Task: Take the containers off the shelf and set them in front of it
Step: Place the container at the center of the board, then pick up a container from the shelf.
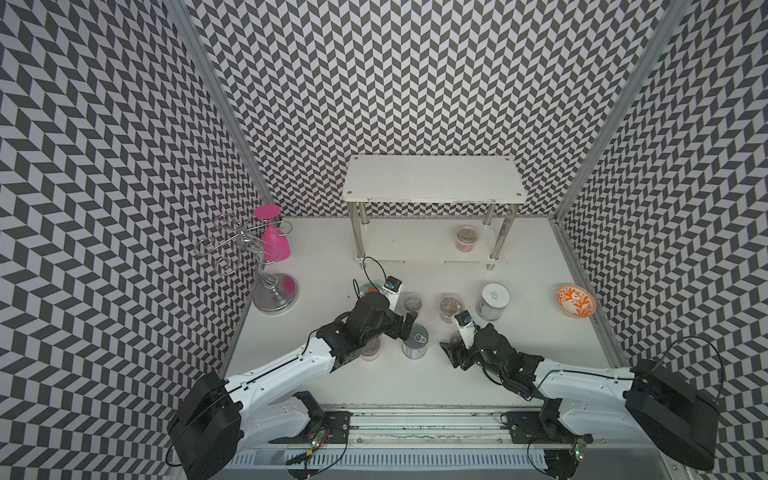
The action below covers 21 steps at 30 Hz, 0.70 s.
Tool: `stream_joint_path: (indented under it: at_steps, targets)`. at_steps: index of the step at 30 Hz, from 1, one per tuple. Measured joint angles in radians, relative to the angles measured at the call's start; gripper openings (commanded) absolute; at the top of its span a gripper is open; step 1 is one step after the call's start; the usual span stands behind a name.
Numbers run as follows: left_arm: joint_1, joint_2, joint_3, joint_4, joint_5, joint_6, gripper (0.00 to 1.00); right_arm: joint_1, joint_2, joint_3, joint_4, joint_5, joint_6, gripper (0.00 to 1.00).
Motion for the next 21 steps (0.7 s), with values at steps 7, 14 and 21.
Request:
stream_joint_path:
  at_steps: [7,14,21]
  targets:
    - [0.000,0.000,0.000,0.000,0.010,0.000,1.00,0.000,-0.033,0.001,-0.011,-0.003,0.002,0.95]
    - [0.000,0.000,0.010,0.000,0.018,0.000,1.00,-0.012,-0.206,0.055,-0.101,0.094,0.004,0.99]
    - [0.000,0.000,0.013,0.000,0.021,0.001,1.00,-0.232,-0.193,0.204,-0.045,0.093,-0.018,1.00]
